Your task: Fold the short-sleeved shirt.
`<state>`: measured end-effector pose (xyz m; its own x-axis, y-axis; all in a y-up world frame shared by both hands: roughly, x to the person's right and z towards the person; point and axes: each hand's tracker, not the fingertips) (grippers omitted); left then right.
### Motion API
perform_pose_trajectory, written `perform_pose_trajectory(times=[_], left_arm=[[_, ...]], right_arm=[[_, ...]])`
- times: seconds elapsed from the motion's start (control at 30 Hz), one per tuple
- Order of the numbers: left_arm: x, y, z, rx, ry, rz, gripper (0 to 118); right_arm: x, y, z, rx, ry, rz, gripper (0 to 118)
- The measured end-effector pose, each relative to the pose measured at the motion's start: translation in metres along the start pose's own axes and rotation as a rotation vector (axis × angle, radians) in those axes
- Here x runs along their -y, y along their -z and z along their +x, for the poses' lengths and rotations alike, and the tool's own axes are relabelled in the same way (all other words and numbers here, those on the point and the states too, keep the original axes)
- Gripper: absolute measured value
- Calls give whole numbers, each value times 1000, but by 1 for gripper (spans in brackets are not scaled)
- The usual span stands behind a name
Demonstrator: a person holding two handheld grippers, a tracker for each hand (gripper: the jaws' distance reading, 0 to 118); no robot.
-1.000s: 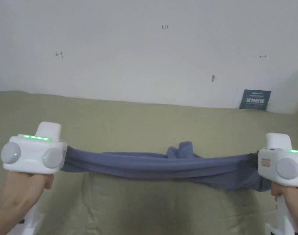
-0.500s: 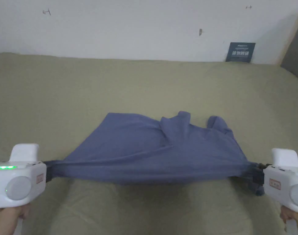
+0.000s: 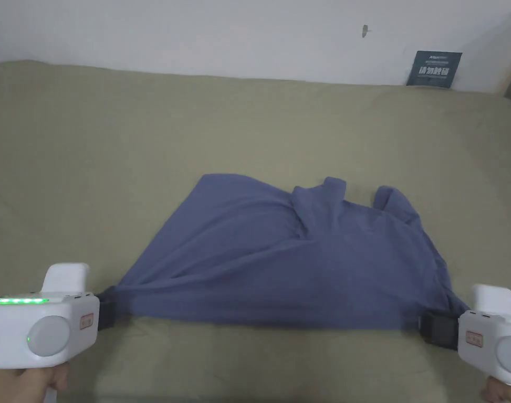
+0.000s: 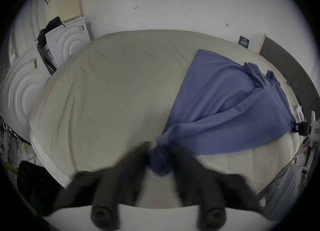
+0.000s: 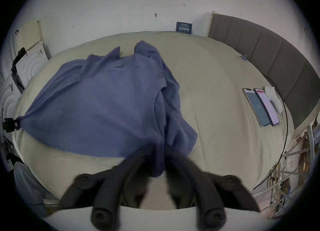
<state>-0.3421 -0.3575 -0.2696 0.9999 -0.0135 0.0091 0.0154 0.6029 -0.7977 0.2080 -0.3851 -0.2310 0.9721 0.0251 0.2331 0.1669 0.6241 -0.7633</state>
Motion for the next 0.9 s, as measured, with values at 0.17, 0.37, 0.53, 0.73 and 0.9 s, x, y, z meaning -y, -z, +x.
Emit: perform_pose_trajectory(times=[0.17,0.37,0.53,0.73,0.9], left_arm=[[-1,-15,2,31,-53,35,116],[21,-31,8,21,25,61,0],[35,-24,-14,84,-21,24,0],[35,-10,-30,57,-34,22,0],[22,-4,-42,76,-61,15,52]], right_arm=[[-9,-36,-31,-51,14,120,111],[3,-59,-97,-145,-85,229,9],[26,-55,-133,-222,-79,193,7],[29,-47,-154,-255,-100,185,7],[25,-43,-166,-278,-122,173,7]])
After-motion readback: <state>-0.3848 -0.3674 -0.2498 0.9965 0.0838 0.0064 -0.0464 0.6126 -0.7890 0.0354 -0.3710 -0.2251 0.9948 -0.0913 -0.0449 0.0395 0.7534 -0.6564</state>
